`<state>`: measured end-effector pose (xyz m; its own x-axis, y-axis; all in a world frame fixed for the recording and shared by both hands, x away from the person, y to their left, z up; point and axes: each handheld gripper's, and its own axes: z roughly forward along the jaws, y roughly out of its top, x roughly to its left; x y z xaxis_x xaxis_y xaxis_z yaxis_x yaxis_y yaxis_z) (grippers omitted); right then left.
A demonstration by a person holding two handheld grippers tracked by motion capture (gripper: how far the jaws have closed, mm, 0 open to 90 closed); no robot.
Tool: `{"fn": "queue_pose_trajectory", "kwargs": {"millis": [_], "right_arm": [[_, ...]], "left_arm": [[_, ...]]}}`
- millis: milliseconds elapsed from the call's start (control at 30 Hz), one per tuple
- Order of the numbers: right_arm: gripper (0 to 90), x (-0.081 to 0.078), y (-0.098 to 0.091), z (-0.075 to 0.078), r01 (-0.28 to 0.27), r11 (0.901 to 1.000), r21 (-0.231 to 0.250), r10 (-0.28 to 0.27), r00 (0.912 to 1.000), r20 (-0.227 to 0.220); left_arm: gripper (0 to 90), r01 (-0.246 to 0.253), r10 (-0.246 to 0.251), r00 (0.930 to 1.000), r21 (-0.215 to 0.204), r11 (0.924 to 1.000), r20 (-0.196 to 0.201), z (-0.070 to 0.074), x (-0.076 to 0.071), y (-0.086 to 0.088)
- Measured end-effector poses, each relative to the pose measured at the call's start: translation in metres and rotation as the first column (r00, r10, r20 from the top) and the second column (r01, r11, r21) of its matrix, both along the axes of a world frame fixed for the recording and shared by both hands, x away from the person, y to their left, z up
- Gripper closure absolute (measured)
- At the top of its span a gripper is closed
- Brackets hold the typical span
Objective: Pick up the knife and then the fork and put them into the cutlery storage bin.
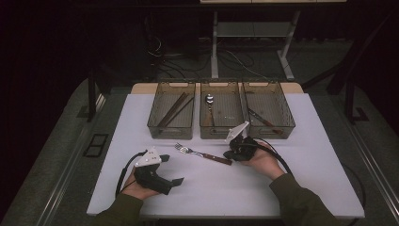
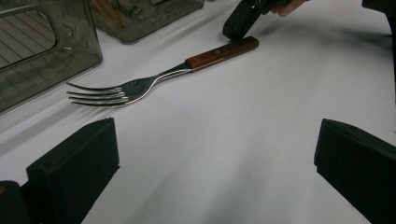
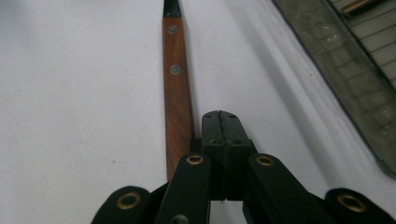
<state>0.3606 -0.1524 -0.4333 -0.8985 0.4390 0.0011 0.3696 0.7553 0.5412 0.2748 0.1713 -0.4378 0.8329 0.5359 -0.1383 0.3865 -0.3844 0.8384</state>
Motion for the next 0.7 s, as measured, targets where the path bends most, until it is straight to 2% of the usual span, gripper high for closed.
{"fn": "queue_pose_trajectory", "kwargs": {"millis": [33,200,333,400,500,700], "right_arm": [[87.3,0.0,0.0,0.002,0.01,0.9998,0.014,-0.01,0.9998,-0.016],[73.8,0.005,0.002,0.016,-0.011,0.9999,-0.002,0.011,0.9989,-0.045],[68.7,0.009,0.012,0.025,-0.031,0.9989,-0.034,0.028,0.9974,-0.066],[68.0,0.012,0.021,0.028,-0.043,0.9961,-0.077,0.037,0.9969,-0.07],[67.5,0.014,0.033,0.03,-0.068,0.991,-0.115,0.057,0.994,-0.093],[66.2,0.019,0.061,0.025,-0.115,0.9709,-0.21,0.089,0.9872,-0.133]], "left_arm": [[0.0,0.0,0.0,1.0,0.0,1.0,0.0,0.0,0.0,0.0],[0.0,0.0,0.0,1.0,0.002,1.0,0.0,0.0,0.0,0.0],[0.0,-0.001,0.001,1.0,0.0,1.0,0.001,0.0,0.0,0.0],[0.0,0.0,0.0,1.0,0.0,1.0,0.002,0.0,0.0,0.0],[0.0,-0.001,0.001,1.0,-0.001,1.0,0.003,0.0,0.0,0.0],[0.0,0.001,-0.001,1.0,-0.003,1.0,0.005,0.001,-0.001,0.0]]}}
